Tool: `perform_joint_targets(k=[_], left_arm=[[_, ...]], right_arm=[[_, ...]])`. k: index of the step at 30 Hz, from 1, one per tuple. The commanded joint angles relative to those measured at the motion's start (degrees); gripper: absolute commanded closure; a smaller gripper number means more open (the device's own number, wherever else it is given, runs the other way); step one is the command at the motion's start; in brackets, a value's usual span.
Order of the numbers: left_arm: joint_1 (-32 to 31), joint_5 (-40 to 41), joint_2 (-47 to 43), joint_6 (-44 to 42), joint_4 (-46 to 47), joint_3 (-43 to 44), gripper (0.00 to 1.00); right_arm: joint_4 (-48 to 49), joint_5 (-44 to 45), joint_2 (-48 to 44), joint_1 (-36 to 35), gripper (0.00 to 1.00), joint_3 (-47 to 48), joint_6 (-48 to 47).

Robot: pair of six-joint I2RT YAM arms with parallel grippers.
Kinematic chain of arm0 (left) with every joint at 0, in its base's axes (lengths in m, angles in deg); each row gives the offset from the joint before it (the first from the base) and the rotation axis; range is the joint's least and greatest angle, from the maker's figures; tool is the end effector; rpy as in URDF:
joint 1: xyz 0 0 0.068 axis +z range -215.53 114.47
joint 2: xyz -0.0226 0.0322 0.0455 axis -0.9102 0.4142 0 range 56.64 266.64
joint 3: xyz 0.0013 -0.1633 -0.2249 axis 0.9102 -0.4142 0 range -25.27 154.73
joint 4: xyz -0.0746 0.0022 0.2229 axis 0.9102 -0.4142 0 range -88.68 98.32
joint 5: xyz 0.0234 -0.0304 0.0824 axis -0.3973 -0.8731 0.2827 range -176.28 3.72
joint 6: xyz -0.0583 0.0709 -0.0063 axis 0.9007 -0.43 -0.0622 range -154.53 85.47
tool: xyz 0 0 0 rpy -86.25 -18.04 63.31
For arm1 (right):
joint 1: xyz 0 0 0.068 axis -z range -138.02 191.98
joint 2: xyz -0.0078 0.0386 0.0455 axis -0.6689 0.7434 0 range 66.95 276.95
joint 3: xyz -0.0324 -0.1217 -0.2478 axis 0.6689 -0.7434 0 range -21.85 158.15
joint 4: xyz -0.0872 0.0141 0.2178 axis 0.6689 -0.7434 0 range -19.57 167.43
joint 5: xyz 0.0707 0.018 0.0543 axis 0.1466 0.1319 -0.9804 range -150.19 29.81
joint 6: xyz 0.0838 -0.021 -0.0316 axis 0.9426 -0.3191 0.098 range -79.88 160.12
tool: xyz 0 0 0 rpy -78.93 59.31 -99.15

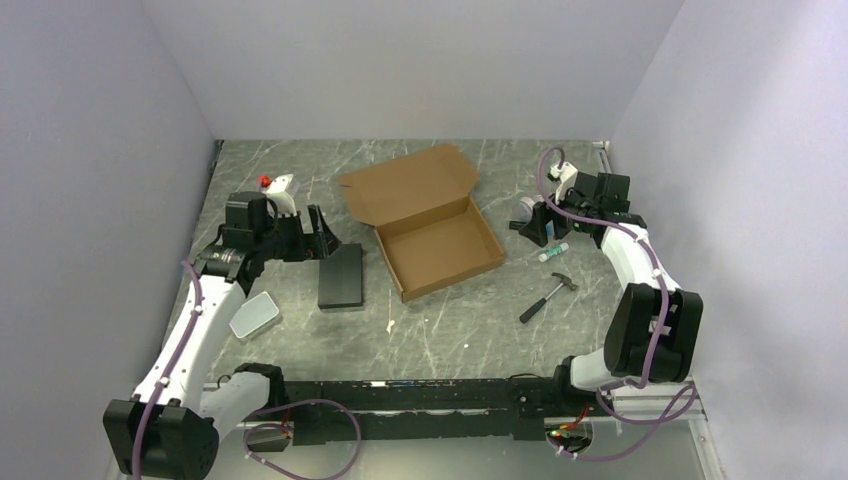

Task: Fold the paper box

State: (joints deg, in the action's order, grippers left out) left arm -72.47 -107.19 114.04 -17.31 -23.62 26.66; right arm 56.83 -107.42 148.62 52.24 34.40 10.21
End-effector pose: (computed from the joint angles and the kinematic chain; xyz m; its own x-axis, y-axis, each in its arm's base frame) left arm 0.2111 -0.0554 0.2876 -0.6930 -0.1942 -0.6943 0.1979 0.8748 -0.4422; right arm 0.2989 0.0075 0.2475 -0.4239 -0.2674 -0.8653 -0.6830 0.7218 0.1116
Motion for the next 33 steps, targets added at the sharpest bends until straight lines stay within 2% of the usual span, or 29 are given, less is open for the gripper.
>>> perform_joint_targets(k=[1,17,33], left_arm=[[1.0,-2.7,-2.0,0.2,2.6,-0.6,0.07],[2.4,-3.6,-3.5,0.4,3.2,-1.1,0.07],[2.9,-3.8,-3.9,0.4,3.3,-1.2,0.07]], right_arm=[[-0.2,-0.3,1.0,0.5,0.19,0.4,-4.0],[-3.4,5.6,5.6,0.9,0.16,4.4,-5.1],[-1.4,8.1,8.1,0.9,0.15,5.4,1.2]])
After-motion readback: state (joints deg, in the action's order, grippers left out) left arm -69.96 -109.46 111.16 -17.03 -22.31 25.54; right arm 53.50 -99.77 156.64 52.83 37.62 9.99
